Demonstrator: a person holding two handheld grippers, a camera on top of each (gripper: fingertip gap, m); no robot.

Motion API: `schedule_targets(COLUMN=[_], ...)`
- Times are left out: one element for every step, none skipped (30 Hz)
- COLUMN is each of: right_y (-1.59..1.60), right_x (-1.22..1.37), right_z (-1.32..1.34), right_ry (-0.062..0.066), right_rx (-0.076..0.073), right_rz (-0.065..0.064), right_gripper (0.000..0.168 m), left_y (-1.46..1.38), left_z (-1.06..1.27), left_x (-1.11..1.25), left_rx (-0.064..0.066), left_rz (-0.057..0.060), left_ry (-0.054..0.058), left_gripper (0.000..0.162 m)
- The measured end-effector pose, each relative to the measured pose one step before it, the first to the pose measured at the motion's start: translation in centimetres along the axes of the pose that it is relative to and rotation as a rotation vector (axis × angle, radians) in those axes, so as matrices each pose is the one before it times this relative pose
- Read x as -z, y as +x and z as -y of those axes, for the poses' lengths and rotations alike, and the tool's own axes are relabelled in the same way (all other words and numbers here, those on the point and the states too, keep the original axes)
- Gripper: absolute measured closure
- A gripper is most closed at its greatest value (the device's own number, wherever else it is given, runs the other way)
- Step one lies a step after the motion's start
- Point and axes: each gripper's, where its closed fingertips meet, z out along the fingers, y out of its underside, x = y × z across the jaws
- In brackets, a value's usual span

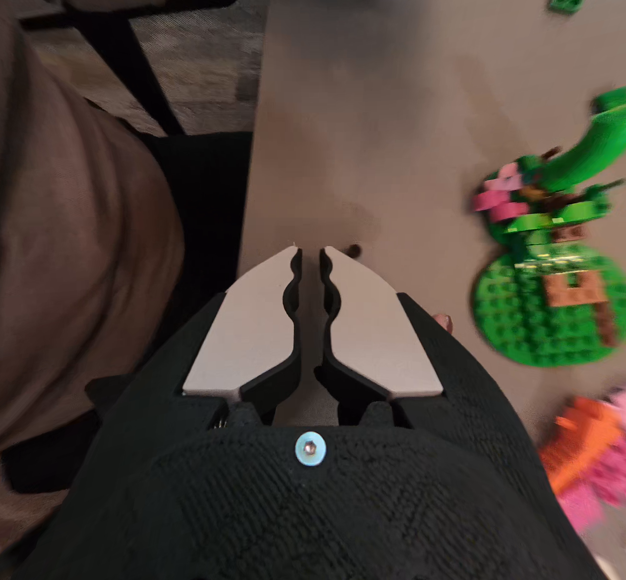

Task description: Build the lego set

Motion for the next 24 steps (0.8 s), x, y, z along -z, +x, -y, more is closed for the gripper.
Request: schedule_targets(right_y=[0.833, 0.677, 0.323, 0.242, 0.181, 0.164, 0.136, 0.080, 0.130, 0.099, -0.020, 0.012, 0.070, 0.063, -0.091, -0.097, 0.022, 0.224, 0.310, 0.479, 0.605, 0.578, 0.411, 0.277], right_x=[0.369, 0.252, 0.107, -0.018, -0.069, -0.093, -0.040, -0.002, 0.012, -0.050, -0.119, -0.208, -0.237, -0.228, -0.176, -0.105, -0.037, 0.015, 0.062, 0.073, 0.097, 0.120, 0.132, 0.147], right_z=[-0.005, -0.258, -0.353, -0.173, 0.013, 0.127, 0.190, 0.244, 0.267, 0.183, 0.005, -0.114, -0.109, -0.047, 0.016, 0.129, 0.028, 0.021, -0.001, -0.089, -0.138, -0.155, -0.186, -0.226], right_ry=[-0.0050, -0.0223, -0.0335, -0.0223, -0.0097, -0.0035, 0.0005, 0.0046, 0.0079, 0.0034, -0.0084, -0.0161, -0.0153, -0.0095, -0.0046, 0.0042, -0.0023, -0.0036, -0.0005, -0.0001, 0.0012, 0.0034, 0.0064, 0.0070], right_rx=[0.0502, 0.0515, 0.0514, 0.0489, 0.0388, 0.0164, -0.0031, -0.0087, -0.0070, -0.0051, -0.0054, -0.0055, -0.0028, -0.0034, -0.0068, -0.0109, -0.0165, -0.0236, -0.0269, -0.0353, -0.0528, -0.0706, -0.0801, -0.0706], right_rz=[-0.0390, -0.0267, -0.0035, -0.0009, 0.0050, 0.0125, 0.0189, 0.0227, 0.0185, 0.0192, 0.0253, 0.0211, 0.0138, 0.0119, 0.0185, 0.0156, 0.0023, -0.0172, -0.0288, -0.0436, -0.0508, -0.0448, -0.0316, -0.0246], right_gripper=[0.150, 0.147, 0.144, 0.142, 0.142, 0.145, 0.148, 0.152, 0.155, 0.157, 0.160, 0.161, 0.161, 0.161, 0.161, 0.163, 0.164, 0.165, 0.168, 0.168, 0.168, 0.168, 0.168, 0.168], left_y=[0.027, 0.033, 0.052, 0.044, 0.048, 0.041, 0.029, 0.033, 0.028, 0.031, 0.018, -0.011, -0.036, -0.043, -0.049, -0.046, -0.032, -0.024, -0.004, -0.006, -0.012, -0.010, -0.017, -0.023], left_z=[0.014, 0.029, 0.031, 0.040, 0.037, 0.039, 0.043, 0.060, 0.033, 0.004, -0.002, -0.018, -0.007, -0.030, -0.027, -0.029, -0.036, -0.016, -0.005, -0.006, -0.004, -0.020, -0.014, -0.022], left_x=[-0.008, -0.016, -0.006, -0.011, -0.009, -0.010, -0.001, 0.013, -0.007, -0.002, 0.012, 0.010, 0.016, 0.017, 0.016, 0.005, -0.003, 0.009, -0.009, 0.003, 0.002, 0.011, -0.004, 0.001], left_rx=[0.0011, -0.0002, -0.0017, -0.0017, -0.0012, -0.0013, -0.0013, -0.0007, -0.0010, -0.0011, -0.0014, -0.0010, 0.0003, 0.0010, 0.0012, 0.0012, 0.0006, -0.0004, -0.0010, -0.0012, -0.0006, 0.0008, 0.0007, -0.0003], left_rz=[-0.0015, -0.0020, -0.0018, -0.0020, -0.0019, -0.0011, -0.0005, -0.0015, -0.0013, -0.0012, -0.0007, 0.0003, 0.0016, 0.0018, 0.0017, 0.0018, 0.0014, 0.0013, 0.0008, 0.0005, 0.0006, 0.0005, 0.0006, 0.0013], left_ry=[0.0011, 0.0010, 0.0011, 0.0015, 0.0013, 0.0008, 0.0013, 0.0022, 0.0013, 0.0003, 0.0000, 0.0001, 0.0000, -0.0002, -0.0003, -0.0007, -0.0011, -0.0006, -0.0003, -0.0002, -0.0003, -0.0003, -0.0004, -0.0008], left_gripper=[0.157, 0.157, 0.157, 0.157, 0.157, 0.157, 0.157, 0.157, 0.157, 0.157, 0.157, 0.157, 0.157, 0.157, 0.157, 0.157, 0.157, 0.157, 0.157, 0.157, 0.157, 0.157, 0.157, 0.157])
